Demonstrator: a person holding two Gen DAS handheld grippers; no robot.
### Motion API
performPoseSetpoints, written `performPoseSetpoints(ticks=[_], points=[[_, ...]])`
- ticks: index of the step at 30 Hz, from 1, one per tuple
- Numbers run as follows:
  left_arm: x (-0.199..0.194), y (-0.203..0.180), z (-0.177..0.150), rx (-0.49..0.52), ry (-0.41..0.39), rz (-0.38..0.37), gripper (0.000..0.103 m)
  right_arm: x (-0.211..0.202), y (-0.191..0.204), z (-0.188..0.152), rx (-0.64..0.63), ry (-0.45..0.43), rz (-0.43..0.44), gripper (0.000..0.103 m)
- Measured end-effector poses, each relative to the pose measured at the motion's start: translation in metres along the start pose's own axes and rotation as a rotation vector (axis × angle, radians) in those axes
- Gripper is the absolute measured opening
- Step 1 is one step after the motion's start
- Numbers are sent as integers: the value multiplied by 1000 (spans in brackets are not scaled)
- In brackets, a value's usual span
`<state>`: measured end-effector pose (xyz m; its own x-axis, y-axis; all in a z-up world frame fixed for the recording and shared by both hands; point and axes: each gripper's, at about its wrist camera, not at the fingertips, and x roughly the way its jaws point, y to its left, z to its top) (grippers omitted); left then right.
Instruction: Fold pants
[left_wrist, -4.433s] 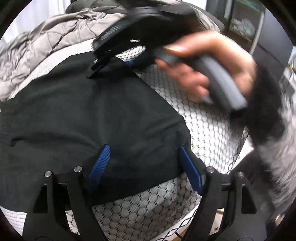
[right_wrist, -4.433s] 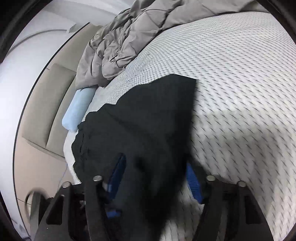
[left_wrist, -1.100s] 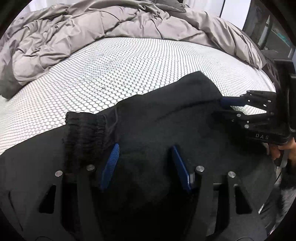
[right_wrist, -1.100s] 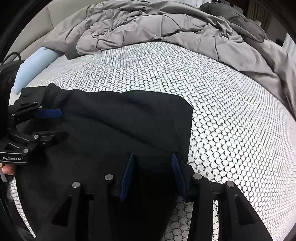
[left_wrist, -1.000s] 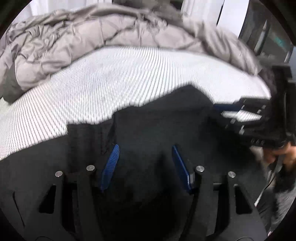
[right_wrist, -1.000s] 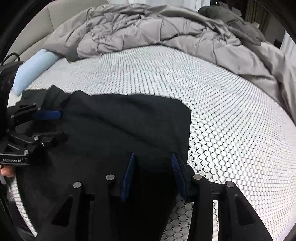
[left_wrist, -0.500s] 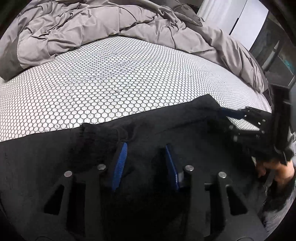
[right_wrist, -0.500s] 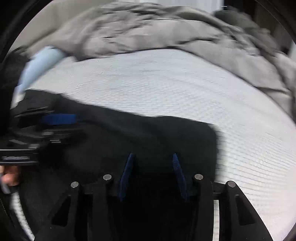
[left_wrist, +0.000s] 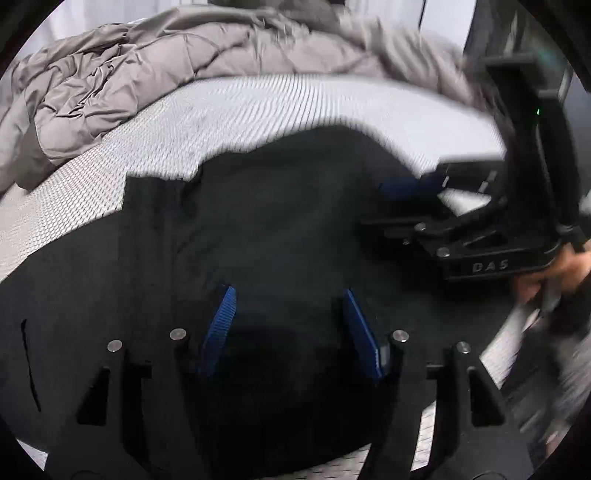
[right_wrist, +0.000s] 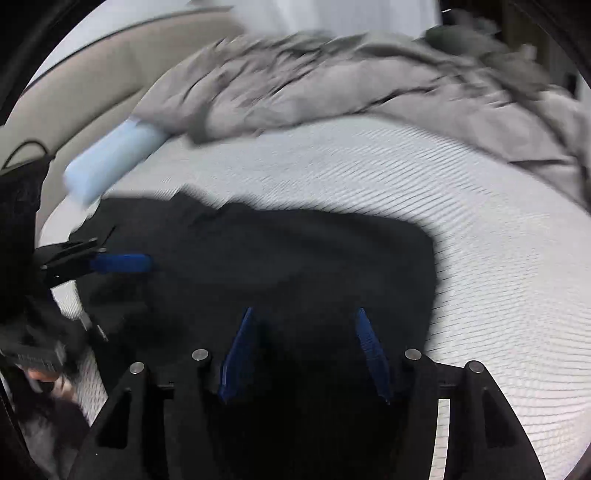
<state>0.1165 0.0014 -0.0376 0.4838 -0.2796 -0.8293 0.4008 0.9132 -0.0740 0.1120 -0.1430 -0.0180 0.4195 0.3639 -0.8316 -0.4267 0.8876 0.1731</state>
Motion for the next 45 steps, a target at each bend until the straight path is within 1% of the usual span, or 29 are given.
performPoseSetpoints(ticks=[1,2,4,5,6,8,9,11,13,15,17,18,20,21,23,25,26,28,30,31,32,33,34,35,38,41,42,43,45], points=[[-1,2,-4,7,0,24,58,8,6,-3,-22,27,-3,58],[-6,6,-8,2,-3,38,58,18,12,-8,-72,63,-46,58],[-18,15,-18,-15,-14,32,58,20,17,-17,-147,70,-131,59],[-27,18,-24,-28,-28,76,58,16,14,-21,-164,66,-170,61],[-32,22,-29,-39,-38,88,59,8,5,-25,-151,62,-202,61],[-46,19,-36,-59,-67,61,59,-3,-13,-34,-122,61,-264,62],[-51,13,-38,-58,-86,44,59,-11,-22,-37,-92,49,-268,62],[-57,-2,-39,-43,-117,0,59,-27,-25,-43,-53,22,-236,62],[-48,-21,-35,-4,-116,-49,60,-46,-12,-42,-61,-47,-197,62],[-31,-36,-32,30,-63,-49,60,-52,10,-40,-93,-81,-87,63],[-17,-42,-35,55,-12,-33,60,-42,29,-39,-132,-59,-15,64],[-17,-42,-38,65,-5,-39,60,-30,41,-42,-176,-16,-10,63],[-24,-40,-44,81,-4,-70,60,-8,46,-50,-242,57,-65,63],[-26,-37,-47,82,-5,-82,60,-3,41,-54,-239,75,-77,63],[-35,-31,-57,66,-2,-94,60,-12,26,-58,-200,65,-74,63],[-43,-19,-70,32,-6,-45,60,-25,8,-65,-174,57,-95,65],[-51,-13,-76,1,-17,-44,60,-28,-3,-71,-153,65,-110,73],[-69,4,-84,-58,-57,-67,60,-36,-16,-82,-112,61,-86,73],[-97,28,-94,-135,-144,-68,60,-45,-25,-83,-74,33,-52,74],[-111,43,-100,-188,-190,-49,63,-49,-26,-81,-62,11,-37,74],[-122,61,-108,-260,-229,-17,73,-55,-26,-80,-44,-19,-22,74],[-130,79,-116,-339,-257,17,82,-61,-27,-75,-9,-54,0,81],[-137,100,-126,-436,-282,54,82,-64,-31,-70,34,-89,26,86],[-141,117,-134,-513,-289,76,82,-68,-36,-67,81,-123,49,95],[-146,179,-171,-813,-301,106,82,-72,-39,-61,182,-181,73,95],[-137,221,-209,-1049,-275,71,82,-62,-45,-50,232,-169,66,95],[-132,233,-219,-1111,-277,20,82,-67,-51,-53,249,-159,71,95],[-128,241,-220,-1135,-288,-8,82,-72,-49,-54,261,-153,73,95],[-127,255,-215,-1152,-309,5,82,-69,-47,-50,260,-143,74,95]])
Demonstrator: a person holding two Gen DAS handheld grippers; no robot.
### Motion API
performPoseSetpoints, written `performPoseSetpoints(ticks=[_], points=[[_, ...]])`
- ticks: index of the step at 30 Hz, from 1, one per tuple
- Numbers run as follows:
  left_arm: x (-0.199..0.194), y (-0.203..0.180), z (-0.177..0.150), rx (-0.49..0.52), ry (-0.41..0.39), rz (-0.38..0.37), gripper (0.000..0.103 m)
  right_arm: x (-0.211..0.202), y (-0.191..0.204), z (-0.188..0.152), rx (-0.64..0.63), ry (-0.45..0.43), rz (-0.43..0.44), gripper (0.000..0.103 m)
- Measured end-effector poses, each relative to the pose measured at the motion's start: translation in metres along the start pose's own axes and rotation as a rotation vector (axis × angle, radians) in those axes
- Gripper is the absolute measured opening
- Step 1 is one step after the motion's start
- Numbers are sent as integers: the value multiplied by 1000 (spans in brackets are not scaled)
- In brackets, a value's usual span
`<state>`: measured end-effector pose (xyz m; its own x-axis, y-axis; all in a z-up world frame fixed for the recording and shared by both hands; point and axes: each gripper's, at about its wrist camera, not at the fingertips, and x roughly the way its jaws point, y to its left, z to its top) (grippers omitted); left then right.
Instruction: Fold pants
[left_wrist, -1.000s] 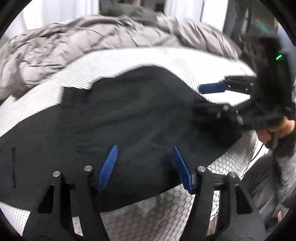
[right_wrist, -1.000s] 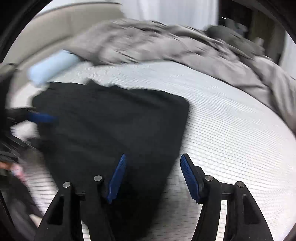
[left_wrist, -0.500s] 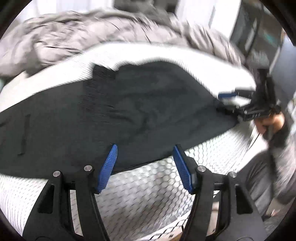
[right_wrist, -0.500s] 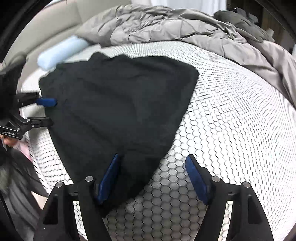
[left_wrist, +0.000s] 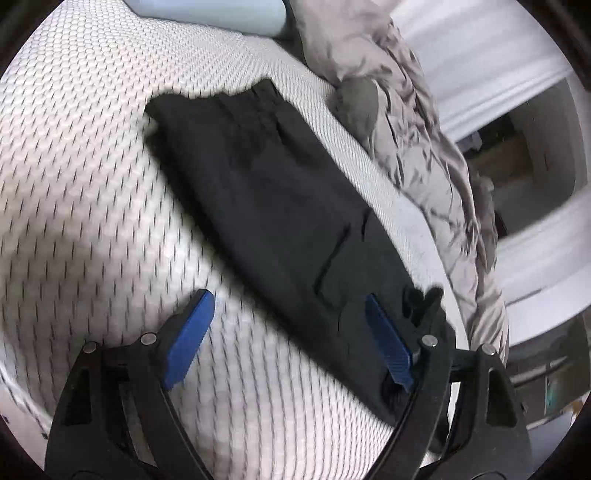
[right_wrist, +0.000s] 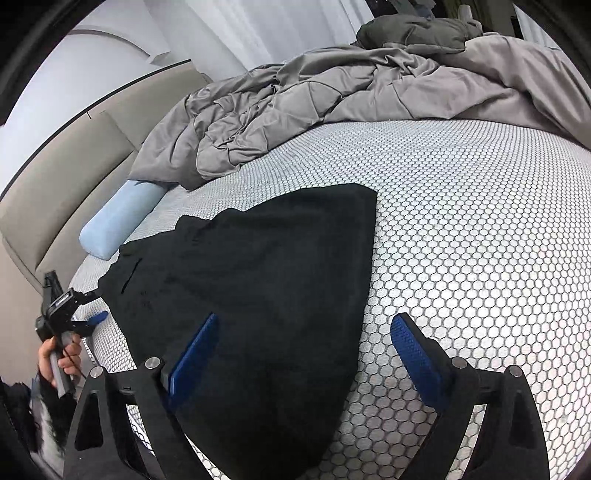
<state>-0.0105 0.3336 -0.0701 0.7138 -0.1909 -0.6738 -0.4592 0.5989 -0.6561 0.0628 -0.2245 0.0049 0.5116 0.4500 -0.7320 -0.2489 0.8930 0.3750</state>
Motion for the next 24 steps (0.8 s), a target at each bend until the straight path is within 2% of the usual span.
performPoseSetpoints(ticks=[1,2,3,4,6,8,9,13,16,19,20,22,23,24], points=[[5,-3,7,8,-13,35,82,0,3,1,-8,-1,1,95],[9,-5,12,8,-21,87,75,1,6,3,-19,-3,3,95],[13,-7,16,3,-31,134,62,1,9,0,-26,-3,4,95],[16,-9,19,3,-48,183,54,2,11,0,-34,-4,6,95],[18,-14,23,26,-67,238,17,8,14,-2,-51,-7,6,95],[13,-27,21,75,-113,273,5,12,15,0,-62,-1,0,95],[7,-34,20,92,-135,279,3,13,15,-2,-65,-2,0,95],[-27,-101,1,286,-277,276,1,17,7,2,-48,-7,-2,95],[-52,-170,-26,453,-315,185,1,15,-1,6,-17,-22,-11,95],[-61,-238,-72,617,-315,74,1,14,-5,8,-10,-32,-35,95],[-56,-266,-98,699,-290,26,1,13,-6,8,-9,-36,-43,95],[-31,-310,-127,784,-212,-39,7,11,-10,9,5,-42,-48,95],[-9,-326,-152,826,-114,-100,22,10,-12,9,10,-45,-48,95],[10,-334,-167,850,-23,-137,47,9,-13,9,15,-50,-54,95]])
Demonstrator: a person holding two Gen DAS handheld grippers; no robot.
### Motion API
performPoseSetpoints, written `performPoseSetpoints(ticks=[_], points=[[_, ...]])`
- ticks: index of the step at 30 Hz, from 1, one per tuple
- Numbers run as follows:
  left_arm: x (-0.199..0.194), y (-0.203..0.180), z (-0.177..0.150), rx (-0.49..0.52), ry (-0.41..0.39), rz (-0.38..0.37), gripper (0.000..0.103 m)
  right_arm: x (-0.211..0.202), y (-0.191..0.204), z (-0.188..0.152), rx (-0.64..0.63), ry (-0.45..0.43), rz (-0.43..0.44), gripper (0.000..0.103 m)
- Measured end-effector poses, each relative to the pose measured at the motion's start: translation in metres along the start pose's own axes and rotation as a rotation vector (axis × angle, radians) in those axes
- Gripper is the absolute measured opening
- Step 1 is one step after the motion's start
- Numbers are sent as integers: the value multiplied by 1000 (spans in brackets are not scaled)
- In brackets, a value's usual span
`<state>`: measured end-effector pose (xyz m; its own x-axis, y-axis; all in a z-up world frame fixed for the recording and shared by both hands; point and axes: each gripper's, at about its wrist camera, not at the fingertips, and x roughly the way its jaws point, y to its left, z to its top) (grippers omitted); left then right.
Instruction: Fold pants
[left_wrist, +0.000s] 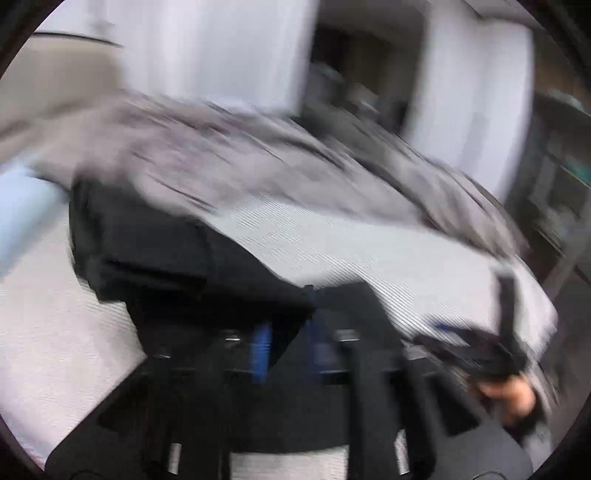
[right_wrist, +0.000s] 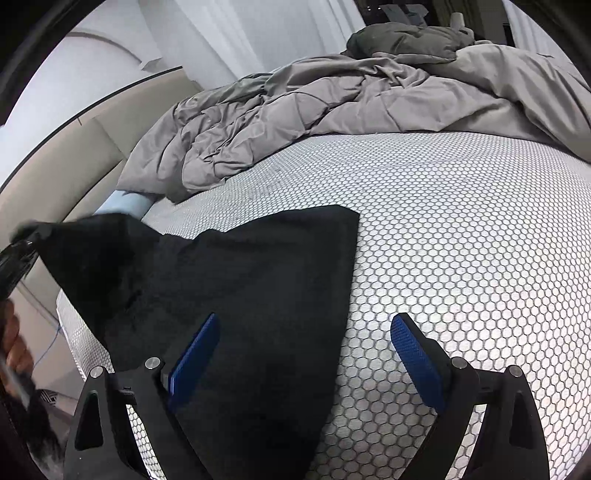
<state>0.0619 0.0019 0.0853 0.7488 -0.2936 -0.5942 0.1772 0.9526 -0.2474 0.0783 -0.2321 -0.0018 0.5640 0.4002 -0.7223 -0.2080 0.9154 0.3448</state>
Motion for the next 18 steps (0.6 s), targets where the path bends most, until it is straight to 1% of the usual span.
performPoseSetpoints(ticks=[1,2,4,5,7,9,11,13,14,15,17,18], points=[[24,-15,-6,16,88,-60,56,0,-1,0,3,-2,-7,95],[54,-29,-23,31,225,-107,58,0,-3,0,5,-2,-12,95],[81,-40,-50,61,377,-131,57,0,-5,-1,6,0,-24,95],[83,-40,-61,75,407,-138,56,0,-6,-1,5,2,-26,95],[72,-38,-73,94,399,-141,56,0,-7,-2,4,8,-29,95],[56,-28,-70,89,359,-166,56,-2,-7,-2,-3,7,-28,95],[30,-13,-60,55,283,-187,56,-3,-5,-1,-7,4,-21,95],[15,-1,-51,32,217,-187,61,-4,-1,-2,-3,0,-3,95],[13,7,-40,20,175,-157,67,-4,1,-2,-3,1,11,95],[16,11,-32,10,155,-125,71,-3,4,-2,-4,2,28,95],[32,30,-21,-10,112,-41,71,-1,9,-4,-3,11,62,95],[44,40,-19,-29,102,-13,71,2,11,-6,2,25,102,95]])
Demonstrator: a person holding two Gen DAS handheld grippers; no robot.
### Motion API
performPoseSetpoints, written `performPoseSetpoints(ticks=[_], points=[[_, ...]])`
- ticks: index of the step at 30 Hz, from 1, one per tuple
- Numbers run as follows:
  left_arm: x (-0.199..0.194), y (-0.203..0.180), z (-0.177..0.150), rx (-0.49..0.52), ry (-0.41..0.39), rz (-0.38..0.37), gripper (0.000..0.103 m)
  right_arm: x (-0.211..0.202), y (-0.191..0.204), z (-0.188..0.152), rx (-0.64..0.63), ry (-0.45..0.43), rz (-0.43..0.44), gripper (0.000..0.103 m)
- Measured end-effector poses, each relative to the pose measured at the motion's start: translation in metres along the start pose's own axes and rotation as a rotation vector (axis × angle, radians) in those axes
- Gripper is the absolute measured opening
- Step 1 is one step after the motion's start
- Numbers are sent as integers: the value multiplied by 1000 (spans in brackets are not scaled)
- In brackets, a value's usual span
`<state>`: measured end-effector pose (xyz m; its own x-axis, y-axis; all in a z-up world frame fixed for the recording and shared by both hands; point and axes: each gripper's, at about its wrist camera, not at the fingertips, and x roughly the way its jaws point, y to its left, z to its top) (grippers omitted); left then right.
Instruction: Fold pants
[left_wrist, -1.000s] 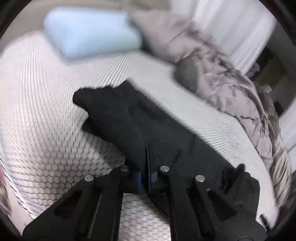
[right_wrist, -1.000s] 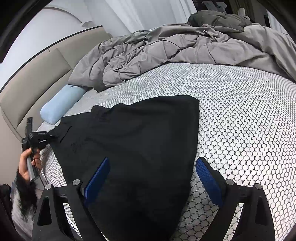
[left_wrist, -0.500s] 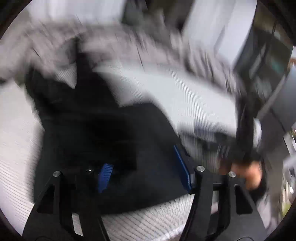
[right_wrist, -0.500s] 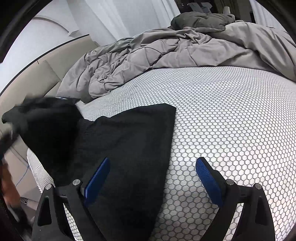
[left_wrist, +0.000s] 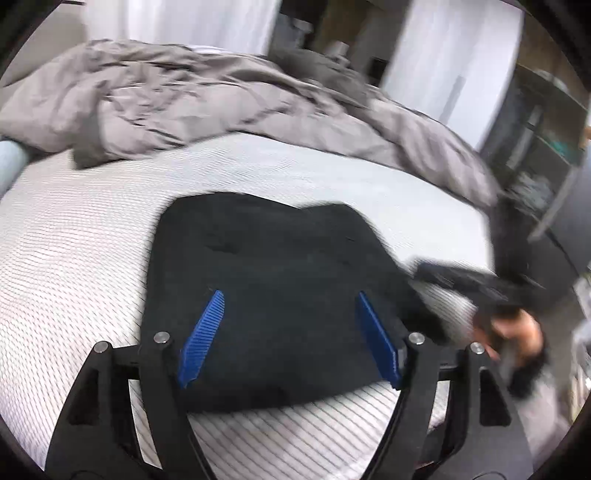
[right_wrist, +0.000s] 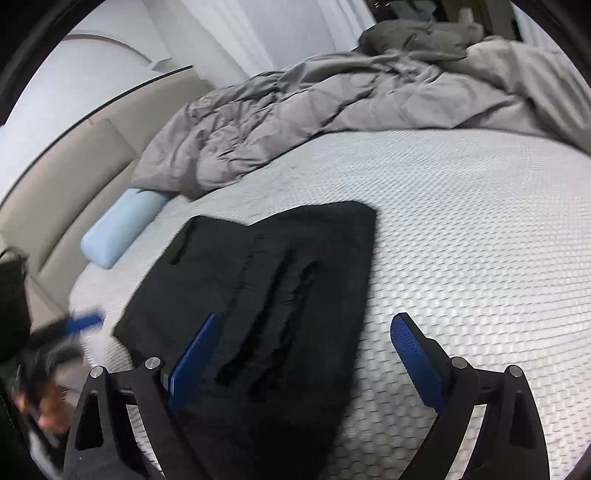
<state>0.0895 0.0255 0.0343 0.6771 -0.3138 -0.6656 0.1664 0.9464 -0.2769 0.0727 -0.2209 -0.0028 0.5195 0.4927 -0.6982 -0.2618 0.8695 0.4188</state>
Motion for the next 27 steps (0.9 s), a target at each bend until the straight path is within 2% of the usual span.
performPoseSetpoints(ticks=[1,2,3,5,6,7,9,12,14,16,17,18,19,22,24,26,27], points=[[12,15,-1,-44,0,33,71,3,1,-1,10,16,38,94],[24,30,-6,-105,13,55,71,6,1,-3,20,30,70,87],[29,50,-12,-153,35,63,66,9,2,-4,35,50,118,80],[41,71,-17,-222,88,45,62,14,4,-7,56,81,178,73],[40,74,-16,-222,76,37,62,15,5,-7,64,90,216,66],[37,75,-15,-210,60,51,62,16,6,-7,68,96,243,64],[31,72,-17,-175,51,88,62,20,9,-6,79,108,298,64],[31,68,-20,-125,65,114,62,39,13,-3,98,144,331,64],[30,66,-24,-112,81,136,62,57,15,-2,104,184,317,61],[21,77,-29,-116,80,148,62,68,19,0,95,192,287,51],[20,80,-27,-129,75,139,62,70,21,2,88,193,261,31],[15,82,-28,-139,69,133,62,69,25,4,71,185,221,18],[11,84,-28,-153,61,128,62,65,30,5,54,173,230,13],[7,88,-26,-165,41,117,62,32,59,8,-64,80,255,11],[5,87,-27,-156,42,120,62,16,66,4,-112,41,225,11],[7,86,-29,-145,58,135,62,23,57,-3,-118,78,118,12],[7,86,-29,-144,63,140,62,37,47,-8,-103,130,14,13]])
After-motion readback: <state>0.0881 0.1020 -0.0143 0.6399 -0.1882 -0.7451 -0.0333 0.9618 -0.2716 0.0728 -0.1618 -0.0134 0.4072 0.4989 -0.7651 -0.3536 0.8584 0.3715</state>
